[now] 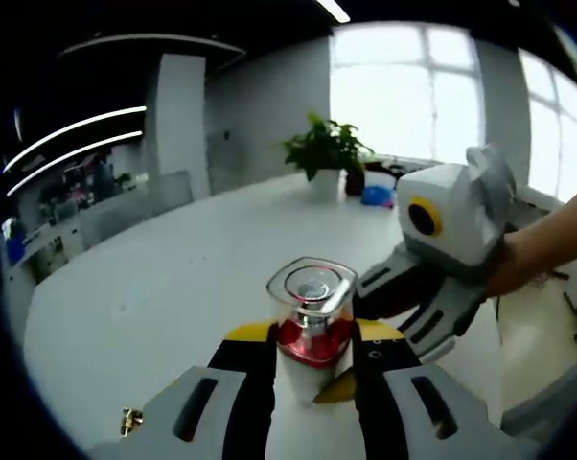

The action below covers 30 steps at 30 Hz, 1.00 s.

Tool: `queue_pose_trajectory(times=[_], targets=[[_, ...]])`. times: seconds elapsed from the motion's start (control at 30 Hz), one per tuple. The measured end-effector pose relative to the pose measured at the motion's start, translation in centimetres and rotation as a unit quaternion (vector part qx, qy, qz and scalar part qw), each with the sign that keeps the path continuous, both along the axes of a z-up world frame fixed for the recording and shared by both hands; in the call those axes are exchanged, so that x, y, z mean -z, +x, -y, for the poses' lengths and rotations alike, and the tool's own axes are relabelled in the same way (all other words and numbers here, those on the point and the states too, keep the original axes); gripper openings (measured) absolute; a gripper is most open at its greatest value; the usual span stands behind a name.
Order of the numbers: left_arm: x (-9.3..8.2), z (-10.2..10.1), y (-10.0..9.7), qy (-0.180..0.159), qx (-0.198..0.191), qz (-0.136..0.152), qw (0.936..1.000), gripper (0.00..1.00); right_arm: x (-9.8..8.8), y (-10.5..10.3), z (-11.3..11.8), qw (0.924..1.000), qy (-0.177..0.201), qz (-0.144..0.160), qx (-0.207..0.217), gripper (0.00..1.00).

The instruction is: Arrange the skincare products in the storage area until every visible bottle or jar stands upright without overlapping.

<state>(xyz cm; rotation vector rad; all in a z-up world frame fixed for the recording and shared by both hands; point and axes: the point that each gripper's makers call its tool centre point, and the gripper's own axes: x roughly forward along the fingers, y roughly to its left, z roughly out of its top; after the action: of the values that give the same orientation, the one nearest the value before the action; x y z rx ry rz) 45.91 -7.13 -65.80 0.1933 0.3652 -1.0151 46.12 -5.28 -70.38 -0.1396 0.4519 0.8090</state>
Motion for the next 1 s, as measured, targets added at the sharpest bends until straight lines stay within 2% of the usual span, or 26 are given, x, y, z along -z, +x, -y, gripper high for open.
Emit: queue_pose_trajectory(times=[0.27,0.4,0.57,0.73,1.0], targets=[[0.1,-0.2,0.2,0.0,0.004,-0.003,1.0,0.31,0.1,0.4,-0.3,1.0,0.001,0.01,0.001,0.33],[0.0,0.1,-0.4,0.001,0.013,-0.001,0.9999,0.38,0.1,0.4,-0.6,0.9999,0.005,0.012,0.011,0.39],[-0.5,-0.4,-1.0,-0.002,0.008,-0.009,0.9999,0.41,-0.4,0.1,-0.4,0.9995,0.001,0.015,0.027,0.49],[-0.8,-1.4,-2.1,-0.005,0.002,-0.01,0.9999,0.49,-0.8,-1.3,-0.5,0.9994,-0.006,0.015,0.029,0.53],[-0.9,-4.8,-3.8,-0.029,-0.048,-0.043,0.9975,0.58,-1.0,-4.3,-0.8,0.9985,0.01,0.007,0.054,0.62]])
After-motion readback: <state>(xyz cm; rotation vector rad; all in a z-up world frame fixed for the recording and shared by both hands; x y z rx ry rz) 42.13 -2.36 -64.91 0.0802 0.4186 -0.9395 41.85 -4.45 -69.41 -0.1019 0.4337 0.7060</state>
